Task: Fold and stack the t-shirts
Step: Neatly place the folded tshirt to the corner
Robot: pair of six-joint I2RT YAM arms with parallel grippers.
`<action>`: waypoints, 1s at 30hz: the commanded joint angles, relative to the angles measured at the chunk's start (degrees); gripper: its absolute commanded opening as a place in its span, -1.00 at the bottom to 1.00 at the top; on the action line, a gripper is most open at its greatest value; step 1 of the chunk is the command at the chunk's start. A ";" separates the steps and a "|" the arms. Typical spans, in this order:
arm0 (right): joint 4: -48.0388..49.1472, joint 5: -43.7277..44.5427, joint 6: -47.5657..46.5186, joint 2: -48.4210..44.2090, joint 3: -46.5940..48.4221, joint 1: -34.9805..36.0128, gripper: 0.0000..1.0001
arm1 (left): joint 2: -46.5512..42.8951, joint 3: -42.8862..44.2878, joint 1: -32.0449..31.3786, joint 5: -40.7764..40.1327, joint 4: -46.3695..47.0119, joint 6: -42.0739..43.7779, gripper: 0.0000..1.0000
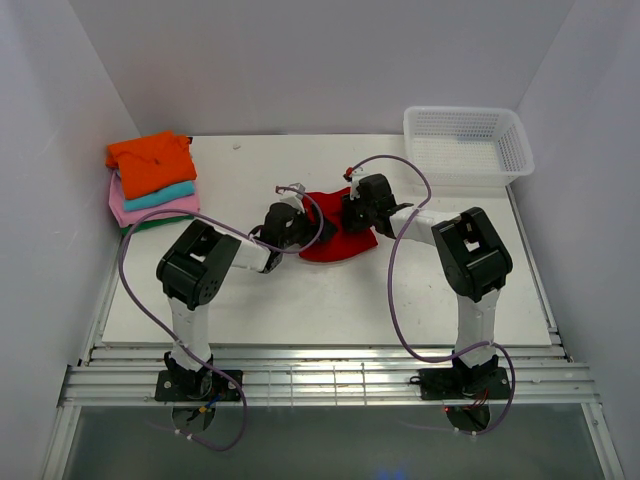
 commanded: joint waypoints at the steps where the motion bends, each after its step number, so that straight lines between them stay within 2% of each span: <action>1: -2.27 -1.13 0.73 2.22 -0.59 0.63 -0.26 | 1.25 -0.66 -0.11 4.15 -1.09 -2.31 0.65; 4: -2.28 -1.04 0.64 2.13 -0.68 0.54 -0.26 | 2.04 -0.93 -0.02 5.46 0.40 -3.45 0.66; 5: -2.45 -1.04 0.55 2.05 -0.68 0.63 -0.26 | 2.30 -1.19 -0.02 5.90 0.84 -3.71 0.78; 6: -2.45 -1.04 0.64 2.05 -0.68 0.54 -0.26 | 2.39 -1.28 0.07 6.52 1.28 -3.98 0.81; 15: -2.54 -1.04 0.55 1.34 -1.29 0.54 -0.26 | 6.78 0.48 0.51 9.07 3.40 -6.44 0.83; 25: -2.45 -1.13 0.55 0.38 -2.08 0.54 -0.27 | 10.47 4.87 0.51 7.49 -2.93 -5.65 0.78; 28: -2.28 -1.31 0.81 0.38 -2.34 0.54 -0.27 | 10.56 5.49 0.51 7.40 -4.07 -5.30 0.46; 29: -2.28 -1.31 0.72 0.38 -2.43 0.54 -0.27 | 10.39 5.49 0.51 7.23 -4.34 -5.21 0.16; 30: -2.28 -1.31 0.72 0.29 -2.43 0.54 -0.26 | 10.47 5.58 0.51 7.23 -4.95 -5.04 0.04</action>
